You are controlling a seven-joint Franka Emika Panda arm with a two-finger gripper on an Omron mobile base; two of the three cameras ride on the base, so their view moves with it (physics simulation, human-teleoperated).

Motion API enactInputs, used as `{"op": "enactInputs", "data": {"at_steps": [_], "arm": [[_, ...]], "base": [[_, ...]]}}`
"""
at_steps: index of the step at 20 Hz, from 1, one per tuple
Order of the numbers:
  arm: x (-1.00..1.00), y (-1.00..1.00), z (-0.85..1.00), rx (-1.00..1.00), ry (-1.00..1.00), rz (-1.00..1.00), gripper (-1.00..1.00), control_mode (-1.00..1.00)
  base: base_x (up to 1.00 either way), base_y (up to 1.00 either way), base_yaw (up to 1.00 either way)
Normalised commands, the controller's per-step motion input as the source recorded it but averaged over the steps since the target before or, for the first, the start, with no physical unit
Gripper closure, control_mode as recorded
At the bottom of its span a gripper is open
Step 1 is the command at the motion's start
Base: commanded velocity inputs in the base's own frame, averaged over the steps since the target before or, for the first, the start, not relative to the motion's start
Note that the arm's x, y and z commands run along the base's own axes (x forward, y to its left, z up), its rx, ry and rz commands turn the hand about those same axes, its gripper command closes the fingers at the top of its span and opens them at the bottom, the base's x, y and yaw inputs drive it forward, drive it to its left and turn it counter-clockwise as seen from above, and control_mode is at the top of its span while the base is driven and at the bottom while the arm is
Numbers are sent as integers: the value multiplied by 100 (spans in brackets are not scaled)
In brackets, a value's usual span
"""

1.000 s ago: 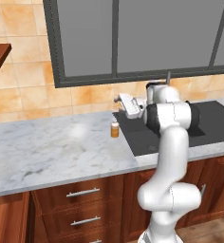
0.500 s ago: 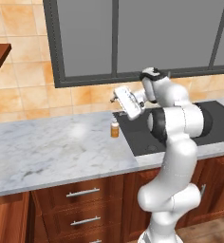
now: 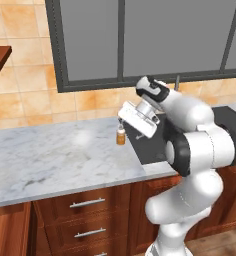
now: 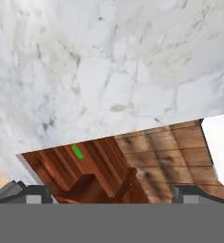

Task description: Restock the sink supplies by placing the sponge and soap dispenser on the counter and next to the sink. Make sure the soap dispenser is upright.

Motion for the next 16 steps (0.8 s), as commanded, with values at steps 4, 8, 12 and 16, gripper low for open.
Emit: {"op": "enactInputs", "data": {"at_steps": [4,8,12,16], "arm": [[-69,-9,-78,-24,-13,13,-100,-100],[-6,-33,-29,0,-22,11,-100,-100],[0,-3,-63,0,-2,10,-100,-100],[19,0,-49,0,10,11,-100,-100]], "base": [[0,0,0],[0,0,0],[0,0,0],[0,0,0]]}}
